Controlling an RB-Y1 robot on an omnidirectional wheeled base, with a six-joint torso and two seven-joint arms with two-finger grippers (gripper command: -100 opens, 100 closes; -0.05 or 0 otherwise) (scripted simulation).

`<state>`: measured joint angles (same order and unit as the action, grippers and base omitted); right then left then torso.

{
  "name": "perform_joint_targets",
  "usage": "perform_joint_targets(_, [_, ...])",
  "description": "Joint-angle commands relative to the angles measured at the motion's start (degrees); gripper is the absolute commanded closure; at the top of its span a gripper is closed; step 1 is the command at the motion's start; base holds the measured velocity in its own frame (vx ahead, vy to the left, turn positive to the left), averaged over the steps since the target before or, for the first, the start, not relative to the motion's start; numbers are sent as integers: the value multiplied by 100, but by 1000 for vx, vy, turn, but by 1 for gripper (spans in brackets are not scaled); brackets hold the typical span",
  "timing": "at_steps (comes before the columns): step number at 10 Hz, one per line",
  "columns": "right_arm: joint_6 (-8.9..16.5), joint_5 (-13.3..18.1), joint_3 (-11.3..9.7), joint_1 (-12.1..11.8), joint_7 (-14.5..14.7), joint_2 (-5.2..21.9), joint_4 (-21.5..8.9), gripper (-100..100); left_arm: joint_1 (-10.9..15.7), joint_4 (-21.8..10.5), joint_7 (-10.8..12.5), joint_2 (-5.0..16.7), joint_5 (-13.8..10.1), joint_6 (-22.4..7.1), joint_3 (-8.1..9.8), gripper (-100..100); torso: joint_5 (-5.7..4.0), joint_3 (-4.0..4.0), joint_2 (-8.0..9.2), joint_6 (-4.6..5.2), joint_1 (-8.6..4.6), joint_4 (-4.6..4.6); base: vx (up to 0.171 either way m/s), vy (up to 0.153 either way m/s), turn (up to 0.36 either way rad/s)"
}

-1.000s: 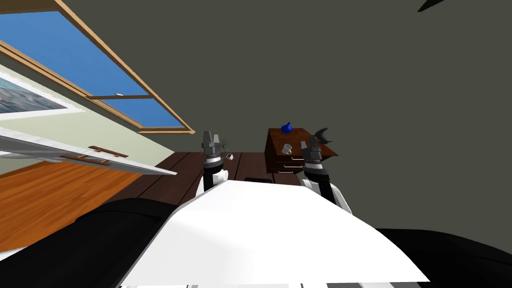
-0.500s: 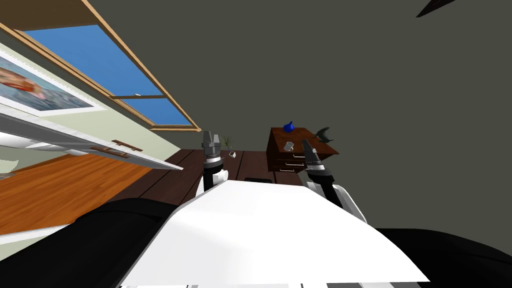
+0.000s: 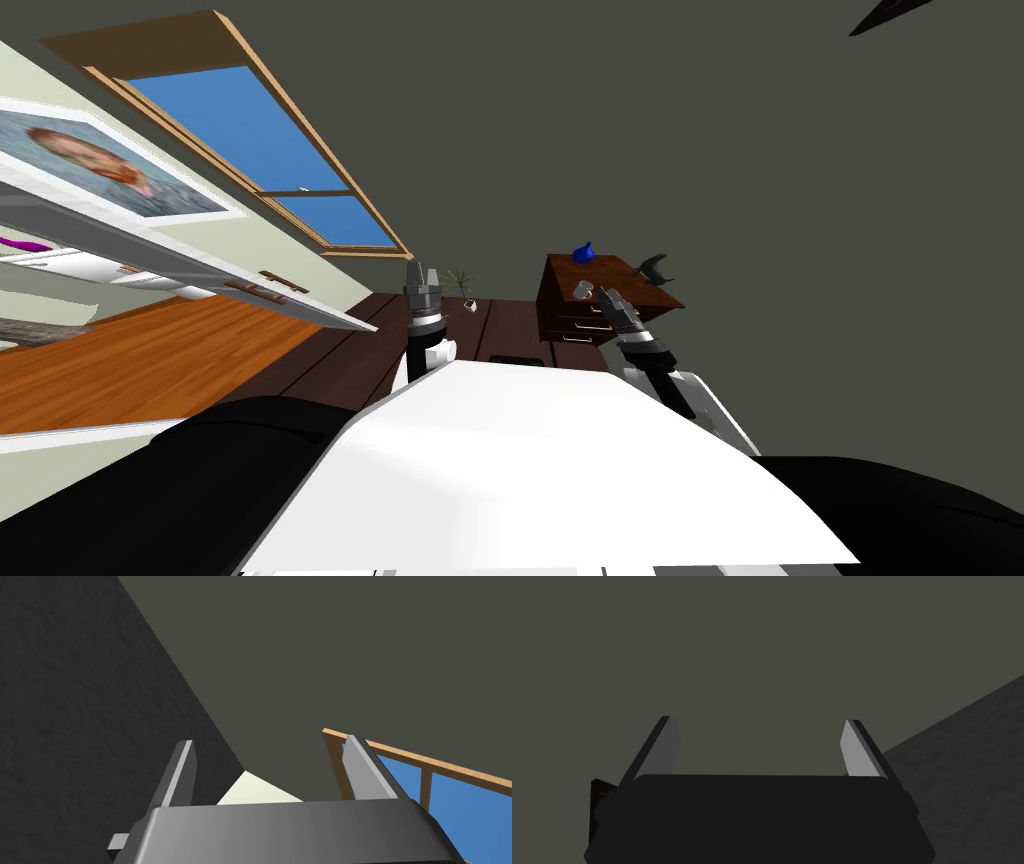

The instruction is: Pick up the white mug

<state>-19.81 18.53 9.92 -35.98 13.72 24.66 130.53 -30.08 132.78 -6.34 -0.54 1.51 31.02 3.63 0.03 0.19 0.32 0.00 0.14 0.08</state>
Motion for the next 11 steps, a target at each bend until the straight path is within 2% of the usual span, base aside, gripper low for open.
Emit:
perform_joint_targets(1, [-13,118,38,-50,171,79,-34,-100,0,0,0,0,0,0,0,0,0,0,0,0,0,0,-57,34,43])
perform_joint_targets(3, [-3,489,147,-132,539,389,-191,-100,0,0,0,0,0,0,0,0,-1,-6,-11,0,-4,-2,-48,41,75])
perform_joint_targets(4, [-3,489,147,-132,576,389,-191,-100,0,0,0,0,0,0,0,0,-1,-7,-12,-1,-4,-3,-39,24,34])
perform_joint_targets(8, [-39,1190,312,-262,1311,1042,-665,-100,-1,0,0,0,0,0,0,0,-2,-12,-20,0,-7,-4,-32,35,76])
perform_joint_targets(9, [-39,1190,312,-262,1367,1068,-665,-100,-1,0,0,0,0,0,1,0,-2,-13,-23,1,-9,-5,-8,16,23])
perform_joint_targets(11, [-84,1513,364,-310,1721,1420,-979,-100,-1,0,0,1,0,0,1,0,-4,-19,-33,0,-17,-7,14,11,69])
